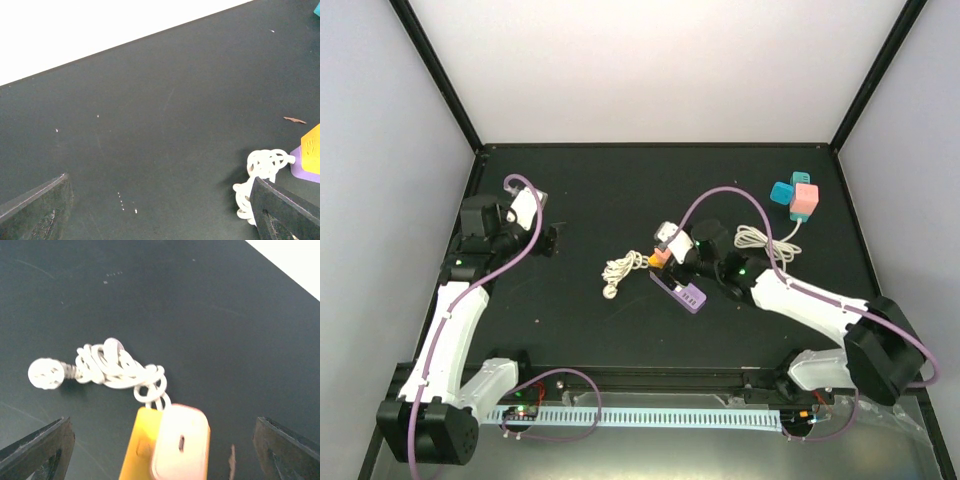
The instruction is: Pull the plug off the socket
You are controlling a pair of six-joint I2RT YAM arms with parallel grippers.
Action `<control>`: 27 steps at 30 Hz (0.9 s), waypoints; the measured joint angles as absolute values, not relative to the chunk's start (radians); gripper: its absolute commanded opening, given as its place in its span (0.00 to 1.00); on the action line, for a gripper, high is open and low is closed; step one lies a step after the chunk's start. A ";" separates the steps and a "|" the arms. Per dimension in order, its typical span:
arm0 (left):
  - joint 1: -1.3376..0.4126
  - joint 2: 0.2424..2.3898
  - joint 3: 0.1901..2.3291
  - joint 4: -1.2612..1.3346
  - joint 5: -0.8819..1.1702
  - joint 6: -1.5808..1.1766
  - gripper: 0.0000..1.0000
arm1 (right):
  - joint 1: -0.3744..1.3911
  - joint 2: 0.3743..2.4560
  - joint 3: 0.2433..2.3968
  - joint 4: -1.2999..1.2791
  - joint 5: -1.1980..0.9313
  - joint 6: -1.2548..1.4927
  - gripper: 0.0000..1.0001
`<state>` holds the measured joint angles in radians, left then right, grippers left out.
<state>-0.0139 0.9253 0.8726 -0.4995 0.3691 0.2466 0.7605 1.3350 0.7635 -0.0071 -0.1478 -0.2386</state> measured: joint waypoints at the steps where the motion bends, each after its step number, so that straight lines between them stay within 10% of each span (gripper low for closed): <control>1: -0.015 0.927 0.873 -0.500 0.370 0.246 0.99 | 0.759 1.316 0.754 -0.014 -0.138 -0.246 1.00; 10: -0.015 0.929 0.873 -0.499 0.379 0.231 0.99 | 0.749 1.303 0.673 -0.106 -0.091 -0.264 1.00; 27: -0.015 0.929 0.873 -0.500 0.380 0.229 0.99 | 0.764 1.456 0.745 -0.020 -0.088 -0.205 0.61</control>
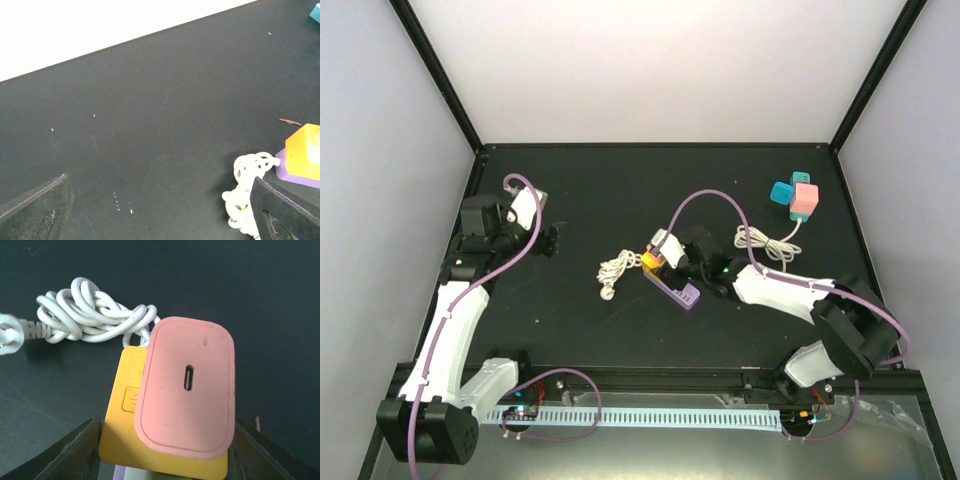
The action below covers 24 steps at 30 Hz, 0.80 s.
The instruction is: Pull the plug off the socket
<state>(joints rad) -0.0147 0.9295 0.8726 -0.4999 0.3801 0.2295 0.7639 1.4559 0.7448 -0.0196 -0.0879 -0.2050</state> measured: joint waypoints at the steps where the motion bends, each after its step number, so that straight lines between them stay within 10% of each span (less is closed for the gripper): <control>1: -0.015 0.929 0.873 -0.500 0.380 0.228 0.99 | 0.770 1.467 0.746 0.000 -0.087 -0.204 0.61; 8: -0.015 0.929 0.874 -0.503 0.413 0.243 0.99 | 0.823 1.552 0.770 0.132 -0.087 -0.162 0.63; 16: -0.043 0.929 0.871 -0.519 0.533 0.297 0.99 | 0.858 1.596 0.752 0.309 -0.161 -0.141 0.95; 24: -0.223 0.932 0.783 -0.405 0.540 0.242 0.99 | 0.858 1.590 0.659 0.396 -0.155 -0.138 0.93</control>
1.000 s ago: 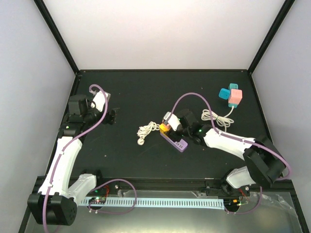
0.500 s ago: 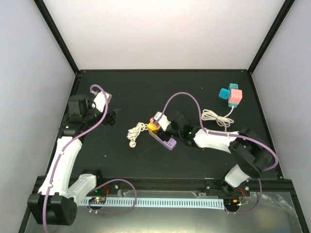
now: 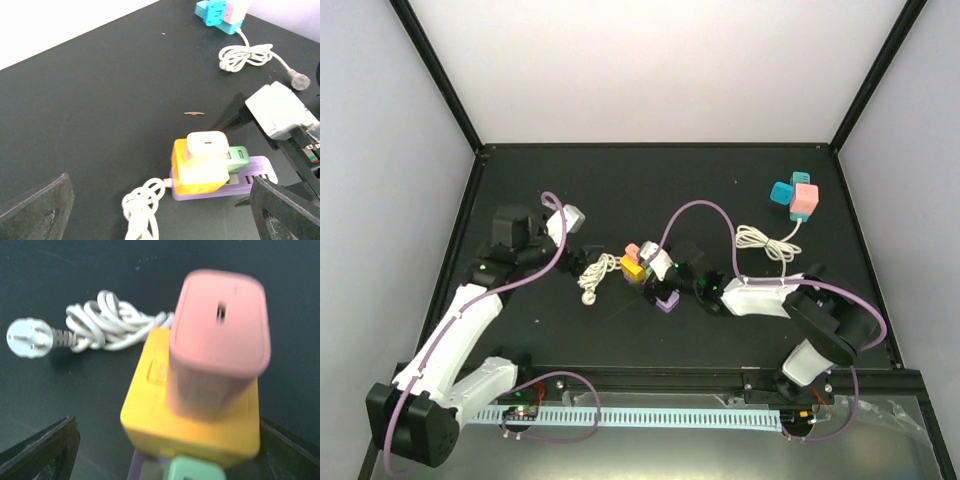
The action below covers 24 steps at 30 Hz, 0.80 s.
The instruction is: Pull the plug off the socket
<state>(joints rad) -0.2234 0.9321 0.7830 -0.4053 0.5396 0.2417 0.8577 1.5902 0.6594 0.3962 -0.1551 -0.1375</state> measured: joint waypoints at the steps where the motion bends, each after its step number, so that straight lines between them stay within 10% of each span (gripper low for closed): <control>1: -0.239 0.932 0.770 -0.386 0.539 0.231 0.99 | 0.858 1.588 0.639 0.411 -0.153 -0.130 0.91; 24: -0.529 1.292 0.798 -0.260 0.432 0.153 0.83 | 0.857 1.659 0.580 0.631 -0.120 -0.081 0.73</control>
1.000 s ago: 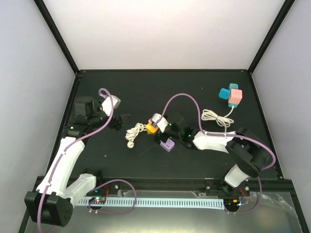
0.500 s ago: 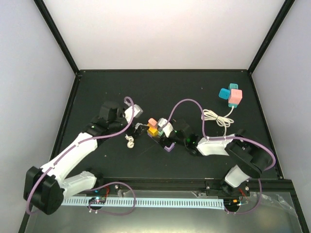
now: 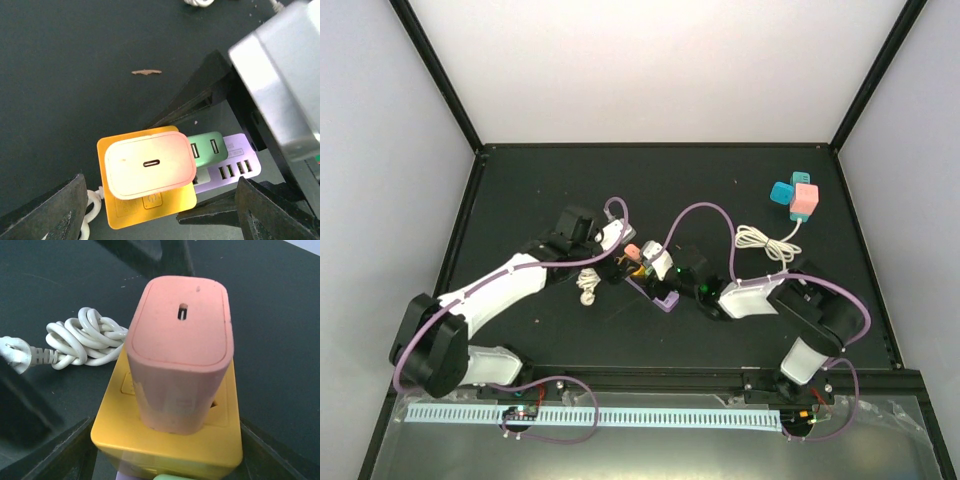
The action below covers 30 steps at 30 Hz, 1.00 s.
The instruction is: Pull the plug off the socket
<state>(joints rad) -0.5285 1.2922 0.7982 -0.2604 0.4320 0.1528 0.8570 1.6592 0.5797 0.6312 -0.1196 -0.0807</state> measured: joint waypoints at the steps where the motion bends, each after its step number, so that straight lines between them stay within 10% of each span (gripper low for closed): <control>1: -0.534 1.306 0.801 -0.260 0.427 0.153 0.82 | 0.857 1.663 0.580 0.638 -0.119 -0.081 0.73; 30: -0.591 1.378 0.826 -0.253 0.266 0.102 0.31 | 0.857 1.753 0.581 0.772 -0.133 -0.070 0.46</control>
<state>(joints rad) -0.5915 1.3781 0.8261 -0.2535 0.2665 0.1024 0.8574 1.7535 0.5812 0.7715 -0.1329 -0.0696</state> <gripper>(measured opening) 0.449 0.670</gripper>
